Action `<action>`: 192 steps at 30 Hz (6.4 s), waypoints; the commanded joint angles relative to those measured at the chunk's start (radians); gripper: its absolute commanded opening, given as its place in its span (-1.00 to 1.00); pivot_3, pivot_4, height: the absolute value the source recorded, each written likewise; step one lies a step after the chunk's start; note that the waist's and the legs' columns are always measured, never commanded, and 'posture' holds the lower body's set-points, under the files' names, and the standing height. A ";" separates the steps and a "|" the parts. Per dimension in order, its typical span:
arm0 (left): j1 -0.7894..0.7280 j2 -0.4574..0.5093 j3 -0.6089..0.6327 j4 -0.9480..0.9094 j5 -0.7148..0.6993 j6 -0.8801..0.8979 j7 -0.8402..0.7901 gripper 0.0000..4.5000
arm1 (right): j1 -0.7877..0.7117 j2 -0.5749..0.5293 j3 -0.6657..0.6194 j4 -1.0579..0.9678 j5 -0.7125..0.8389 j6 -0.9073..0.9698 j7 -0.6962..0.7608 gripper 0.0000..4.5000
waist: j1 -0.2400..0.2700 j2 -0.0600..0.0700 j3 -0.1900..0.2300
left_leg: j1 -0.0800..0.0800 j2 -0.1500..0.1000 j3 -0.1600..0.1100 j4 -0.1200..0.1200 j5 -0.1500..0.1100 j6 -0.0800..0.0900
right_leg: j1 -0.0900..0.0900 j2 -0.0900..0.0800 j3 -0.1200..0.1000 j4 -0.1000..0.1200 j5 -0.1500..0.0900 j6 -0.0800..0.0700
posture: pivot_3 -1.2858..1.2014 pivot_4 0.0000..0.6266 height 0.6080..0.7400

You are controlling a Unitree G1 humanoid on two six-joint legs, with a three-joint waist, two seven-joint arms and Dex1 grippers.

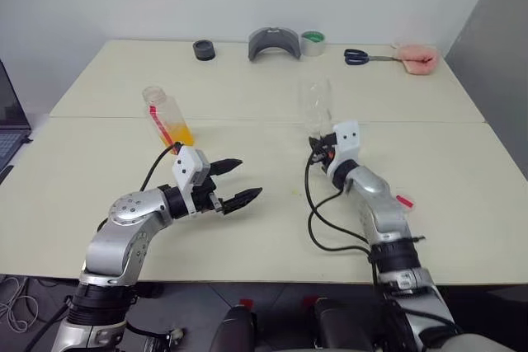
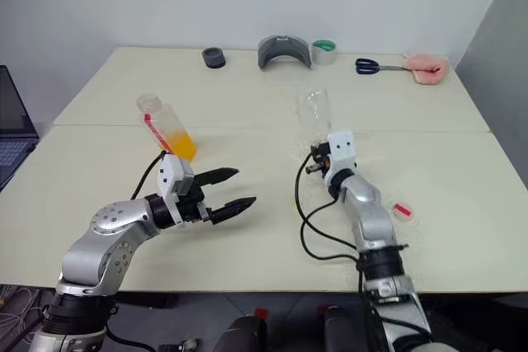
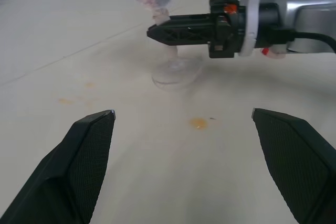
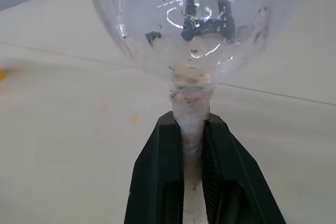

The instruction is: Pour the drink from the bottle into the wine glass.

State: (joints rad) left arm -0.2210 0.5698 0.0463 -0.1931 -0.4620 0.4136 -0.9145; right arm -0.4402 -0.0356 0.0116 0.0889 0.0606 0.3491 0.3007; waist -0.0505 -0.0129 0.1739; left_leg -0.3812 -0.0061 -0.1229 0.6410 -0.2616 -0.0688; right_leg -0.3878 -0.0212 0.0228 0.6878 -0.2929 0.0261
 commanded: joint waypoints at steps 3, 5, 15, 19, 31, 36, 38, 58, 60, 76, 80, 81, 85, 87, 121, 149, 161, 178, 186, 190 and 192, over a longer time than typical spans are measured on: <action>-0.021 0.015 0.008 -0.022 -0.015 0.005 -0.010 1.00 | 0.028 0.011 0.016 -0.028 0.023 0.078 -0.021 -0.93 | -0.003 0.000 0.000 | 0.001 0.001 0.000 0.000 0.000 0.000 | 0.000 0.001 0.000 0.001 0.000 0.000 | 0.03 -0.52 1.00; -0.021 0.016 0.008 -0.022 -0.011 0.005 -0.010 1.00 | 0.033 0.001 0.027 -0.024 0.013 0.077 -0.021 -0.93 | -0.004 0.000 0.000 | 0.001 0.001 0.000 0.000 0.000 0.000 | 0.000 0.001 0.000 0.001 0.000 0.000 | 0.03 -0.52 1.00; -0.030 0.008 0.081 -0.015 0.026 -0.022 0.111 1.00 | -0.028 0.070 0.087 0.007 0.058 -0.117 0.051 -0.93 | -0.011 0.001 0.001 | 0.001 0.002 0.000 -0.001 0.000 0.000 | -0.001 0.002 0.000 0.001 0.000 0.000 | 0.03 -0.52 1.00; 0.008 0.032 0.137 -0.073 -0.004 0.010 0.145 1.00 | -0.124 0.120 0.139 0.183 0.028 -0.232 0.086 -0.93 | -0.016 0.001 0.001 | 0.001 0.002 0.001 -0.001 0.000 0.000 | -0.002 0.002 0.001 0.001 0.000 0.000 | 0.03 -0.52 1.00; 0.030 0.104 0.233 -0.147 -0.057 0.075 0.169 1.00 | -0.317 0.134 0.147 0.640 -0.031 -0.519 0.091 -0.93 | -0.005 0.001 0.001 | 0.000 0.001 0.000 -0.002 0.000 0.000 | -0.001 0.001 0.000 -0.001 0.000 0.000 | 0.03 -0.52 1.00; 0.026 0.123 0.249 -0.168 -0.074 0.087 0.172 1.00 | -0.361 0.126 0.123 0.727 -0.038 -0.599 0.070 -0.93 | -0.006 0.001 0.001 | 0.000 0.001 0.000 -0.002 0.000 0.000 | -0.001 0.001 0.000 -0.001 0.000 0.000 | 0.03 -0.52 1.00; 0.011 0.128 0.253 -0.171 -0.078 0.092 0.176 1.00 | -0.376 0.124 0.115 0.759 -0.041 -0.618 0.068 -0.93 | -0.006 0.001 0.001 | 0.000 0.001 0.000 -0.002 0.000 0.000 | -0.001 0.001 0.000 -0.001 0.000 0.000 | 0.03 -0.52 1.00; -0.068 0.145 0.233 -0.197 -0.115 0.135 0.181 1.00 | -0.382 0.146 0.095 0.786 -0.025 -0.621 0.121 -0.33 | -0.007 0.001 0.001 | 0.000 0.001 0.000 -0.002 0.000 0.000 | -0.001 0.001 0.000 -0.001 0.000 0.000 | 0.03 -0.52 1.00; -0.069 0.142 0.231 -0.199 -0.114 0.135 0.183 1.00 | -0.379 0.145 0.095 0.780 -0.024 -0.619 0.124 -0.02 | -0.007 0.001 0.001 | 0.000 0.001 0.000 -0.002 0.000 0.000 | -0.001 0.001 0.000 -0.001 0.000 0.000 | 0.03 -0.52 1.00; -0.058 0.110 0.210 -0.196 -0.101 0.117 0.189 1.00 | -0.284 0.081 0.136 0.625 -0.061 -0.498 0.167 0.99 | -0.006 0.001 0.001 | 0.000 0.001 0.000 -0.002 0.000 0.000 | -0.001 0.001 0.000 -0.001 0.000 0.000 | 0.03 -0.52 1.00; -0.016 0.071 0.213 -0.189 -0.080 0.106 0.230 1.00 | -0.175 0.015 0.160 0.459 -0.071 -0.392 0.192 0.99 | -0.006 0.001 0.001 | 0.000 0.001 0.000 -0.002 0.000 0.000 | -0.001 0.001 0.000 -0.001 0.000 0.000 | 0.03 -0.52 1.00; -0.002 0.060 0.213 -0.184 -0.071 0.102 0.245 1.00 | -0.144 -0.002 0.164 0.411 -0.070 -0.363 0.200 0.99 | -0.005 0.001 0.001 | 0.000 0.001 0.000 -0.002 0.000 0.000 | -0.001 0.001 0.000 -0.001 0.000 0.000 | 0.03 -0.52 1.00; 0.079 -0.006 0.204 -0.140 0.021 0.047 0.349 1.00 | 0.015 -0.095 0.187 0.136 -0.028 -0.233 0.298 0.99 | -0.003 0.001 0.001 | 0.000 0.001 0.000 -0.002 0.000 0.000 | -0.001 0.001 0.000 -0.001 0.000 0.000 | 0.03 -0.52 1.00; 0.132 -0.029 0.194 -0.109 0.088 -0.006 0.387 1.00 | 0.094 -0.152 0.192 -0.032 0.018 -0.160 0.360 0.99 | 0.001 0.001 0.001 | 0.000 0.001 0.000 -0.002 0.000 0.000 | 0.000 0.000 0.000 -0.002 0.000 0.000 | 0.03 -0.52 1.00; -0.130 0.018 0.255 0.437 0.196 -0.255 0.356 1.00 | 0.128 -0.400 0.177 -0.692 0.394 0.308 0.419 0.99 | 0.017 0.000 0.001 | -0.002 0.001 -0.004 -0.002 0.000 0.000 | 0.001 0.000 -0.005 -0.006 0.000 0.000 | 0.03 -0.52 1.00; -0.510 0.054 0.187 1.013 0.274 -0.496 0.235 1.00 | 0.083 -0.383 0.198 -0.678 0.389 0.288 0.396 0.99 | 0.016 0.000 0.001 | -0.003 0.000 -0.005 -0.001 0.000 0.000 | 0.000 0.001 -0.006 -0.006 0.000 0.000 | 0.03 -0.52 1.00; -0.573 0.041 0.182 1.140 0.287 -0.564 0.220 0.47 | 0.070 -0.379 0.200 -0.663 0.382 0.272 0.384 1.00 | 0.016 0.000 0.001 | -0.003 0.000 -0.005 -0.001 0.000 0.000 | 0.000 0.001 -0.007 -0.006 0.000 0.000 | 0.03 -0.52 1.00; -0.576 -0.026 0.122 0.896 0.291 -0.518 0.222 -0.25 | 0.068 -0.346 0.129 -0.657 0.330 0.215 0.277 1.00 | 0.017 -0.001 0.001 | -0.009 0.000 -0.008 0.002 0.000 -0.001 | -0.001 0.000 -0.009 -0.005 0.000 0.000 | 0.03 -0.52 1.00; -0.590 -0.043 0.016 0.664 0.351 -0.457 0.235 -0.25 | 0.069 -0.335 0.101 -0.628 0.250 0.121 0.211 1.00 | 0.013 -0.001 0.001 | -0.010 -0.001 -0.008 0.003 0.002 -0.004 | -0.002 0.000 -0.009 -0.005 0.000 0.000 | 0.03 -0.52 1.00; -0.641 -0.024 -0.054 0.697 0.457 -0.602 0.246 -0.25 | 0.064 -0.347 0.105 -0.622 0.282 0.130 0.258 1.00 | 0.011 -0.001 0.001 | -0.010 -0.001 -0.008 0.003 0.002 -0.003 | -0.002 0.001 -0.009 -0.005 0.000 0.000 | 0.03 -0.52 1.00; -0.675 -0.027 -0.068 0.743 0.489 -0.651 0.270 -0.25 | 0.064 -0.345 0.098 -0.616 0.284 0.127 0.258 1.00 | 0.012 -0.001 0.001 | -0.010 -0.001 -0.008 0.003 0.002 -0.003 | -0.002 0.001 -0.009 -0.005 0.000 0.000 | 0.03 -0.52 1.00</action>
State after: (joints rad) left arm -0.8464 0.5262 -0.0259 0.5489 0.0012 -0.1717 -0.6755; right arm -0.3632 -0.3834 0.1294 -0.5042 0.3322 0.4982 0.5515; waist -0.0388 -0.0137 0.1749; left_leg -0.3914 -0.0070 -0.1312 0.6441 -0.2597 -0.0721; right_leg -0.3900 -0.0206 0.0140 0.6828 -0.2927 0.0263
